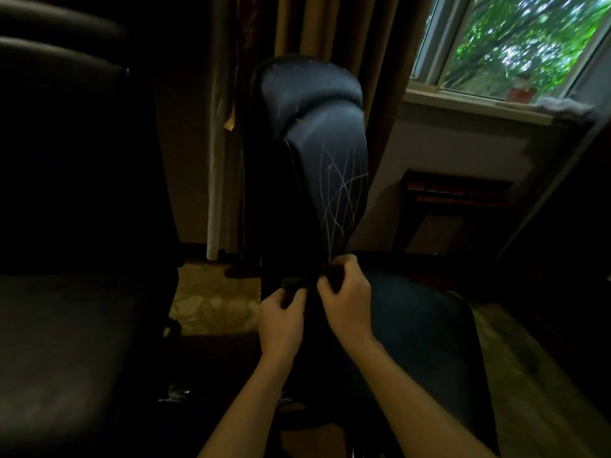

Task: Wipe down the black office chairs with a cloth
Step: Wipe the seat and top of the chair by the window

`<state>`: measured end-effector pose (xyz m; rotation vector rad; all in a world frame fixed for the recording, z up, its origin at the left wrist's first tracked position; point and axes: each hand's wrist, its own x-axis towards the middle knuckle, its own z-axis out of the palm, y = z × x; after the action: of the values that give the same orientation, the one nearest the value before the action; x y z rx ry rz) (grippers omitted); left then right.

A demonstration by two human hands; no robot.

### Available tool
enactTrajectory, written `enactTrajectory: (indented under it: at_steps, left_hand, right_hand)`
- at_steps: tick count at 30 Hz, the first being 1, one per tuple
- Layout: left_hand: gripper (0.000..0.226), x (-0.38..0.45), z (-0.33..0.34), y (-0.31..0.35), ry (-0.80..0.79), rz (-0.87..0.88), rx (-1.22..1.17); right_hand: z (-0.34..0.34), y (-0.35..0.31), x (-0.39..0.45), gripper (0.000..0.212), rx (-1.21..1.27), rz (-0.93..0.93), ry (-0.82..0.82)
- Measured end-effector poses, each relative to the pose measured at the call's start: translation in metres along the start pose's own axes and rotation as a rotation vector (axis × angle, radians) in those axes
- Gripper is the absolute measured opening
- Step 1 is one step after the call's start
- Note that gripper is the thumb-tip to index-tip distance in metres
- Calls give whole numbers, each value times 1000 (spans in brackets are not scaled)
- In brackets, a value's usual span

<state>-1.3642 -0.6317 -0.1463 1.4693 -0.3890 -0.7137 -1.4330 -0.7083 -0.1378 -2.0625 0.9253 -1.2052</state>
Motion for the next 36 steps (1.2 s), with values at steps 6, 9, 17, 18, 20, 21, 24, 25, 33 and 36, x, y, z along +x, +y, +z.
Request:
enactTrajectory:
  at_steps: [6, 9, 17, 18, 20, 21, 24, 25, 33, 36]
  left_hand:
    - [29, 16, 2, 89, 80, 223, 52]
    - [33, 19, 5, 123, 138, 300, 81]
    - [44, 5, -6, 106, 247, 256, 430]
    - [45, 3, -8, 103, 251, 265, 472]
    - [45, 0, -11, 103, 288, 347, 564]
    - [41, 0, -12, 104, 314, 417, 574]
    - [23, 5, -11, 116, 410, 590, 454]
    - [21, 7, -10, 121, 424, 602, 407]
    - [30, 32, -25, 126, 381, 571, 410]
    - [30, 48, -24, 134, 372, 611, 507]
  right_hand:
    - [-16, -73, 72, 26, 27, -230, 27]
    - [-14, -104, 107, 23, 43, -325, 32]
    - [-7, -64, 76, 18, 41, -205, -72]
    - [-9, -58, 71, 18, 33, -181, -95]
    - [-14, -55, 67, 17, 21, -175, -117]
    - [-16, -59, 69, 17, 32, -185, -118]
    - [-18, -83, 84, 20, 122, -219, -126]
    - [-16, -91, 89, 20, 140, -222, -137]
    - [6, -105, 92, 12, 92, -195, -89]
    - [13, -105, 100, 10, 95, -180, -43]
